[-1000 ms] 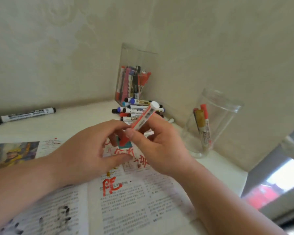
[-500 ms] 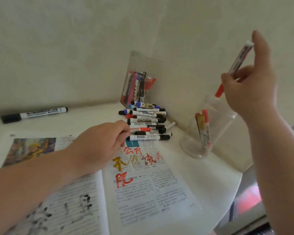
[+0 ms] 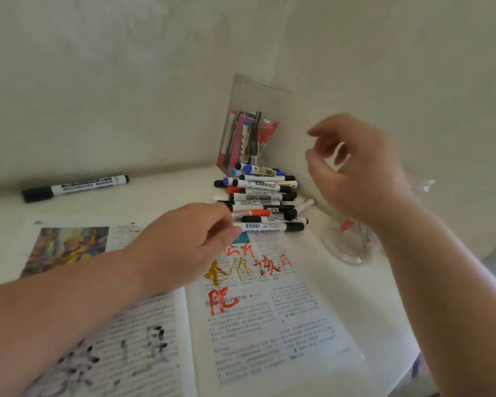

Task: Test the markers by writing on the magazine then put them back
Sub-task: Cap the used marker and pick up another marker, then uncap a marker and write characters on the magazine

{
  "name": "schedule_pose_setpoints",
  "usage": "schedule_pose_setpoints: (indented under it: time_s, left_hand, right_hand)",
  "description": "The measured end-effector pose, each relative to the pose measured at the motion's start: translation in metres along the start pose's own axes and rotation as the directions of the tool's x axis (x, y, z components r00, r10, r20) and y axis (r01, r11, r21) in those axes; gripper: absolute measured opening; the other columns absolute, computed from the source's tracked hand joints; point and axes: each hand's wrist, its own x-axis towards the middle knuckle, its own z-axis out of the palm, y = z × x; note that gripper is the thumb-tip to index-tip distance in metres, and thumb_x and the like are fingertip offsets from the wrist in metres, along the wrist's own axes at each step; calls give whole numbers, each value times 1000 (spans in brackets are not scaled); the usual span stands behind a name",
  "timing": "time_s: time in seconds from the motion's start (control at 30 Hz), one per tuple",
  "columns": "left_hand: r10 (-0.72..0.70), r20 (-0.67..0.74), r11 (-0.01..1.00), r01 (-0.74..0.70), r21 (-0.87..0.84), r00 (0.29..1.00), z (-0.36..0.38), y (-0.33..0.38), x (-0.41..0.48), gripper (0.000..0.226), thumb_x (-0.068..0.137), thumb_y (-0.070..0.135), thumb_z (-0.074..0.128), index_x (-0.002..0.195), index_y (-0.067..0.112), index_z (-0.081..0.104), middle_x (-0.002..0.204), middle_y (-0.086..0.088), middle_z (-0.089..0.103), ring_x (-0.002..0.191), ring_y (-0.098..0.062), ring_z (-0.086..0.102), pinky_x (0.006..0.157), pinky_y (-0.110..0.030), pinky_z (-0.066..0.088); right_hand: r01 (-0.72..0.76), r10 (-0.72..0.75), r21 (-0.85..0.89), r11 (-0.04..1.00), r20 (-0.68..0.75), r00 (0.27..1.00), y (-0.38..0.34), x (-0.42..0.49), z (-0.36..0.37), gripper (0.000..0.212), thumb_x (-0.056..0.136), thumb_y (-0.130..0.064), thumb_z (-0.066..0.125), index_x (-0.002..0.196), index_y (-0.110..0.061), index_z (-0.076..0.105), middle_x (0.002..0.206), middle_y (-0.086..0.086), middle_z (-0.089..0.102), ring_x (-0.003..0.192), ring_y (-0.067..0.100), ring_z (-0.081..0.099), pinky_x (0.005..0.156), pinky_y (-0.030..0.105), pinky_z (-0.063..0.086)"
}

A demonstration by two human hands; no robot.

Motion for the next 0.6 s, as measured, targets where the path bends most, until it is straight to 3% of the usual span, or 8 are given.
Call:
schedule_pose_setpoints:
  time_s: [0.03,0.1,0.17,0.23,0.33,0.5,0.6]
  left_hand:
    - [1,-15,1000,-1,-16,1000,0,-1,0,26,99,53,40,92,35,57,82,14,62,79,-5,56,71,-34,48]
    - [-3,-60,999,0,-52,998,-1,-4,1,28,100,52,38,91,33,57,80,13,62,79,-6,55,71,-36,47]
    - [-10,-119,995,-2,-99,993,-1,-6,1,42,100,56,31,87,28,60,77,8,63,76,-9,58,70,-41,47]
    - [-19,-162,987,-7,-159,987,-2,-8,0,61,97,62,22,82,19,62,74,1,65,76,-18,61,73,-48,48]
    - [-16,-173,985,-14,-172,985,-3,-9,0,76,98,66,15,77,11,64,71,-3,65,74,-22,62,73,-49,48]
    - [-32,-136,992,14,-126,990,0,-13,5,79,95,70,16,78,10,64,72,-4,66,73,-22,63,72,-47,48]
    - [-38,-121,995,26,-99,992,2,-13,6,67,94,71,23,78,21,64,71,2,64,70,-16,61,67,-44,47]
  right_hand:
    - [-37,34,14,999,213,977,-6,1,11,24,90,-14,67,105,-32,62,86,-13,62,77,0,60,75,22,51]
    - [-62,110,-104,993,563,819,-9,2,33,24,93,-17,66,109,-34,64,93,-16,62,86,4,61,80,24,53]
    - [10,167,-241,970,701,694,-5,4,52,28,92,-17,65,112,-36,65,100,-14,63,92,10,61,83,30,55]
    - [26,203,-281,959,752,627,-2,3,63,31,90,-16,66,114,-37,64,101,-15,63,92,10,60,85,33,56]
    - [17,204,-269,963,767,609,3,-3,71,33,89,-19,65,114,-39,64,97,-18,61,90,8,59,83,36,58]
    - [-10,173,-218,976,744,645,11,-13,72,43,88,-21,68,119,-45,52,108,-20,58,97,10,57,87,34,54]
    - [-20,152,-183,983,748,646,9,-18,71,47,87,-22,70,123,-44,51,111,-17,53,102,9,54,91,31,52]
